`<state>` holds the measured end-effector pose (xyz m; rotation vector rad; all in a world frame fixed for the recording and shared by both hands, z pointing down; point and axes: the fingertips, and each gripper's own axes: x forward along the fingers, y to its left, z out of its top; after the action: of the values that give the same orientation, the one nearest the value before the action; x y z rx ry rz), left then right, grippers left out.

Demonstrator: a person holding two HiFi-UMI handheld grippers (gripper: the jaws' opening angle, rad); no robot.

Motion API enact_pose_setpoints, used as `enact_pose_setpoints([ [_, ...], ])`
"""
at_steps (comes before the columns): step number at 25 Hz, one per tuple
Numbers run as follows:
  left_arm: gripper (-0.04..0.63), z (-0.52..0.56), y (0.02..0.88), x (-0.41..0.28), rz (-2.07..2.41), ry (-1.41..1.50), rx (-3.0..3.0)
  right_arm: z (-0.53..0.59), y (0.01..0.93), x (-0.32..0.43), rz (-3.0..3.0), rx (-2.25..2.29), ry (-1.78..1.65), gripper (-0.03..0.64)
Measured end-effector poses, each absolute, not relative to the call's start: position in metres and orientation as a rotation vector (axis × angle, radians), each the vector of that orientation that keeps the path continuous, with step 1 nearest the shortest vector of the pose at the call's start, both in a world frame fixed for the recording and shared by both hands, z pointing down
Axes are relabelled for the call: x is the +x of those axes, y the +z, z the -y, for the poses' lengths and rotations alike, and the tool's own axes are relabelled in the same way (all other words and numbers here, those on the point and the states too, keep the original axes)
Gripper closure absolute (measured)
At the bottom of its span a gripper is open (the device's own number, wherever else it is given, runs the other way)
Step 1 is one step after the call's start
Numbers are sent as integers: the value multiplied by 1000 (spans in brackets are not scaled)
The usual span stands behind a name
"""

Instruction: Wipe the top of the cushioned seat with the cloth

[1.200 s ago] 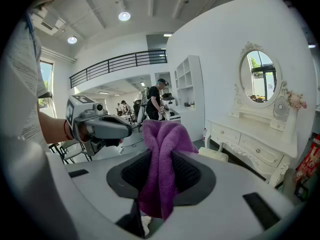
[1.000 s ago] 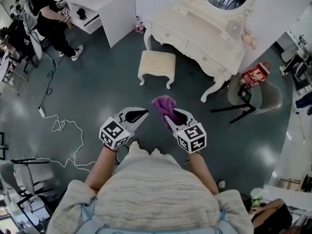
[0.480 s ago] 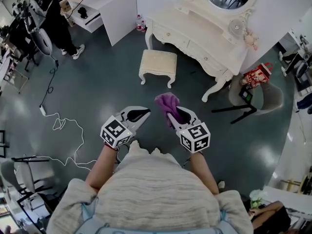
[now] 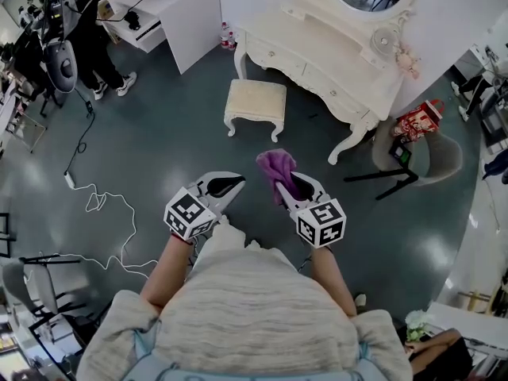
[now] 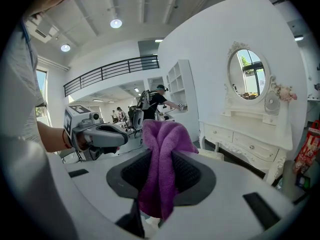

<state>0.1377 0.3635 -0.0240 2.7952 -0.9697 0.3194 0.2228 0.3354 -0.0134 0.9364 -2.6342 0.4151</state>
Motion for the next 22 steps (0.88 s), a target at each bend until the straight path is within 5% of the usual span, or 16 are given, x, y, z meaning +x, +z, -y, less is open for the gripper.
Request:
enact_pose_setpoints([
  [22,583,-197,-14,61,864,293,2812,-177,1,152,2569,1028,471,497],
])
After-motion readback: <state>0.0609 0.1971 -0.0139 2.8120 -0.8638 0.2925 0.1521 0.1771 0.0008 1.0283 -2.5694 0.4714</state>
